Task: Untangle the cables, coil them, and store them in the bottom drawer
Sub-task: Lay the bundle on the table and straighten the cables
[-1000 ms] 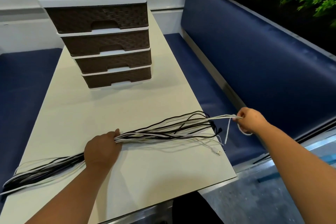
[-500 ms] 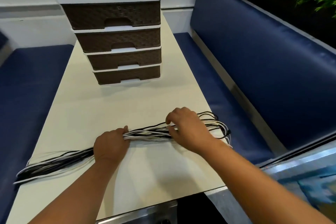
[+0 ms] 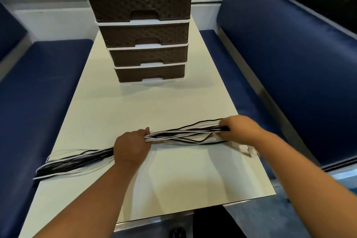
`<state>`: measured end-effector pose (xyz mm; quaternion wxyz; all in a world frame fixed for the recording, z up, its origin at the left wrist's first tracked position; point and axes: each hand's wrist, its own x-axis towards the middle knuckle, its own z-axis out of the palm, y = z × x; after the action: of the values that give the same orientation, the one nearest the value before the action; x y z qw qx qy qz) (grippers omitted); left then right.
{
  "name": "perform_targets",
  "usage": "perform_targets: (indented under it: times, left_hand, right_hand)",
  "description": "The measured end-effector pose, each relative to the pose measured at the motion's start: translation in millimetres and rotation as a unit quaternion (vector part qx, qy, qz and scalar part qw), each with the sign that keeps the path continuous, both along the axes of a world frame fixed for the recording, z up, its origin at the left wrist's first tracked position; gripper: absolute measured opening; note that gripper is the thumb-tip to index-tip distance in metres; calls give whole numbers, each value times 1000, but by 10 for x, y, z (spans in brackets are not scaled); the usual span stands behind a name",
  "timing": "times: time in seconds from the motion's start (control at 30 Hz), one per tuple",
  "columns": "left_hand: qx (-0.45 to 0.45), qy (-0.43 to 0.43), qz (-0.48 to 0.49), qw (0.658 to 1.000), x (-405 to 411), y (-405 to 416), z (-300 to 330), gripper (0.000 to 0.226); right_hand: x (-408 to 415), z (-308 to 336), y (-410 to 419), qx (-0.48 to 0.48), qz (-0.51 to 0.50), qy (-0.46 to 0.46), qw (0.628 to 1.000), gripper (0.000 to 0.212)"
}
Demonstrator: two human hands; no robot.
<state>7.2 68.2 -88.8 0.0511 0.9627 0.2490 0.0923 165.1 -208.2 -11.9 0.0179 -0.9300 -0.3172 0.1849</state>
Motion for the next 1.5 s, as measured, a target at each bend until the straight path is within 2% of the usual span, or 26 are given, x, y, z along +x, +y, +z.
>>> perform_targets:
  times: [0.13, 0.3, 0.4, 0.5, 0.57, 0.63, 0.73, 0.8, 0.87, 0.9, 0.97, 1.03, 1.1, 1.17, 1.23, 1.37, 1.43, 1.5]
  left_hand:
    - [3, -4, -2, 1000, -3, 20, -15, 46]
    - [3, -3, -1, 1000, 4, 11, -25, 43]
    - [6, -10, 2, 1000, 3, 8, -45, 46]
    - [2, -10, 0, 1000, 3, 15, -56, 47]
    - [1, -6, 2, 1000, 11, 17, -65, 45]
    - [4, -10, 2, 1000, 16, 26, -72, 44]
    - [-2, -18, 1, 1000, 15, 20, -91, 42]
    - [-2, -29, -1, 1000, 13, 22, -91, 43]
    - [-1, -35, -5, 999, 9, 22, -86, 43]
    - [5, -38, -8, 999, 3, 24, -88, 45]
    - [15, -41, -15, 999, -9, 30, -85, 47]
    - [18, -45, -22, 999, -19, 34, -88, 46]
    - [26, -52, -24, 998, -15, 39, -85, 43]
    - [35, -51, -23, 998, -10, 46, -92, 42]
    - [29, -46, -23, 998, -10, 41, -89, 41]
    - [12, -41, -20, 999, -6, 35, -87, 44]
    - [17, -40, -19, 999, -1, 35, -96, 49]
    - [19, -41, -20, 999, 5, 21, -92, 54]
  right_hand:
    - [220, 31, -319, -59, -29, -21, 998, 19]
    - [482, -24, -724, -114, -87, -109, 984, 17]
    - [556, -110, -961, -95, -124, -93, 983, 13]
    - [619, -246, -1085, -4, -170, 10, 985, 35]
    - [626, -246, -1104, 7, -202, 77, 976, 56]
    - [566, -179, -980, 19, -222, 74, 972, 70]
    - [193, -13, -412, 143, -189, -48, 970, 67]
    - [-213, 48, 92, 203, -88, -52, 974, 70]
    - [-568, -90, 573, 167, 73, -65, 981, 76]
    - [-707, -211, 775, 130, 119, -70, 982, 78]
    - [-867, -422, 1067, 111, 136, -97, 980, 66]
    - [-868, -540, 1183, 153, 116, -137, 972, 38]
    - [-742, -532, 1125, 124, 101, -138, 977, 20]
    - [-575, -496, 949, 73, 101, -144, 982, 20]
    - [-427, -466, 714, 62, 94, -162, 980, 23]
    - [-155, -438, 183, 19, 20, -182, 983, 12]
    - [-40, -468, -71, 27, -29, -201, 979, 20]
    - [9, -529, -206, 48, -34, -207, 976, 33]
